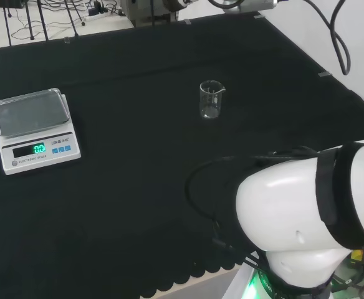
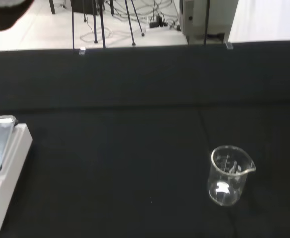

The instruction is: Pick up the beaker.

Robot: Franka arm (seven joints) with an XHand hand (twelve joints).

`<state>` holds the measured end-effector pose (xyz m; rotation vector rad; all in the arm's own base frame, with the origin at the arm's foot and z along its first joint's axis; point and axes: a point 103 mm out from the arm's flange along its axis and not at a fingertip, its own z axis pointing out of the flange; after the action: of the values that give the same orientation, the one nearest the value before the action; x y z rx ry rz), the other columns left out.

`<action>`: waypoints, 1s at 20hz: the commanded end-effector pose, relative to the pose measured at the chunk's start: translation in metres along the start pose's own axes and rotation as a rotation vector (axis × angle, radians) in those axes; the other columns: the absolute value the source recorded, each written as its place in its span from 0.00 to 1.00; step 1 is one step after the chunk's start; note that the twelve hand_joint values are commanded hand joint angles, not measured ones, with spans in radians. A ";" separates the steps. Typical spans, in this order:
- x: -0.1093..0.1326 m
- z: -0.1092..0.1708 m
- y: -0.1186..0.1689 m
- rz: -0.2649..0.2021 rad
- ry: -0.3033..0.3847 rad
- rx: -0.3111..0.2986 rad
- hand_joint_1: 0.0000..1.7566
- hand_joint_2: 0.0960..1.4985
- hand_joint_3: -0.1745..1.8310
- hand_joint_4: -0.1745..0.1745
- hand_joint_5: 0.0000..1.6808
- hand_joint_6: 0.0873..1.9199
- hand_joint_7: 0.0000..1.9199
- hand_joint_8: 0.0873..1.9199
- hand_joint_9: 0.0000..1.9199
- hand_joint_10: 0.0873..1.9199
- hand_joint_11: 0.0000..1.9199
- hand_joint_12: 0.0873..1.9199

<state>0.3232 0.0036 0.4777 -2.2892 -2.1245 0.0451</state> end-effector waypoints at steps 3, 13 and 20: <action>-0.026 0.002 -0.005 0.036 0.017 -0.026 0.35 0.43 0.25 0.43 0.13 0.00 0.15 0.40 0.14 0.41 0.00 0.63; -0.045 0.030 0.027 0.053 0.027 0.007 0.35 0.44 0.25 0.43 0.13 0.00 0.14 0.39 0.13 0.41 0.00 0.62; -0.054 0.061 0.061 0.063 0.007 0.041 0.35 0.44 0.24 0.45 0.12 0.00 0.11 0.39 0.11 0.42 0.00 0.60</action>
<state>0.3480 -0.0378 0.4458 -2.3224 -2.0503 0.0408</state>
